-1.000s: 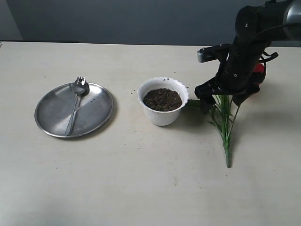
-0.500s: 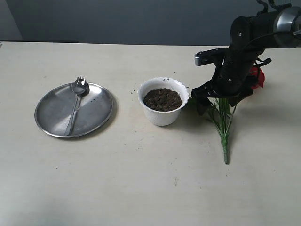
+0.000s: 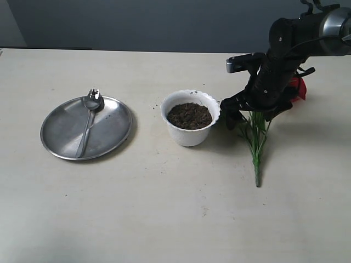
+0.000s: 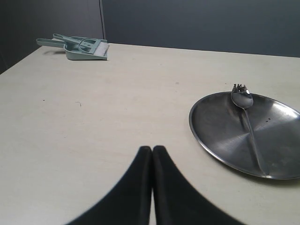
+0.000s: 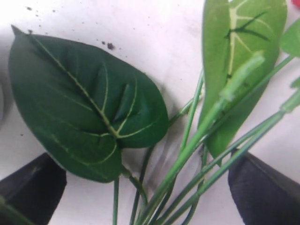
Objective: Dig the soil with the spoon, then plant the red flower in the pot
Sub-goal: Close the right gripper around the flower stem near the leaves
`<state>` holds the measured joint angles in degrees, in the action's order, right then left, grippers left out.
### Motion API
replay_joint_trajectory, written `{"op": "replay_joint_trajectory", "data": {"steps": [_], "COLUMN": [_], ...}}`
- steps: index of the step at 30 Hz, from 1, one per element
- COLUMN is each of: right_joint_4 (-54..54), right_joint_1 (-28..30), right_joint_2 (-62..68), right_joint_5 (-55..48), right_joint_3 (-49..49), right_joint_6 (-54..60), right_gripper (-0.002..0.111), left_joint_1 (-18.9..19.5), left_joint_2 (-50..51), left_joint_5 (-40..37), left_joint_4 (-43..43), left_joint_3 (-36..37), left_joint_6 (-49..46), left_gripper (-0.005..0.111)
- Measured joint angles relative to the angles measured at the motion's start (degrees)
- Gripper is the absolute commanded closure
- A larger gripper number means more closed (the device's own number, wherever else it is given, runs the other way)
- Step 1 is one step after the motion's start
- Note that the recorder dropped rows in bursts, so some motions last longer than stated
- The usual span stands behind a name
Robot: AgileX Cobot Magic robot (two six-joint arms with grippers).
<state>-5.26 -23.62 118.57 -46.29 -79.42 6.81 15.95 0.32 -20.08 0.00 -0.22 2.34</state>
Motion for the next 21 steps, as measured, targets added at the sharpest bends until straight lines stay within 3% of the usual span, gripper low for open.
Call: {"op": "replay_joint_trajectory", "data": {"steps": [21], "right_joint_4": [-0.21], "right_joint_1": [0.00], "right_joint_2": [0.00], "right_joint_5": [0.13], "right_joint_3": [0.00], "right_joint_6": [-0.94], "right_gripper": [0.020], "left_joint_1": [0.00], "left_joint_2": [0.00], "left_joint_5": [0.00], "left_joint_4": [0.00], "left_joint_3": [0.00], "left_joint_6": [0.00], "left_gripper": [0.106]}}
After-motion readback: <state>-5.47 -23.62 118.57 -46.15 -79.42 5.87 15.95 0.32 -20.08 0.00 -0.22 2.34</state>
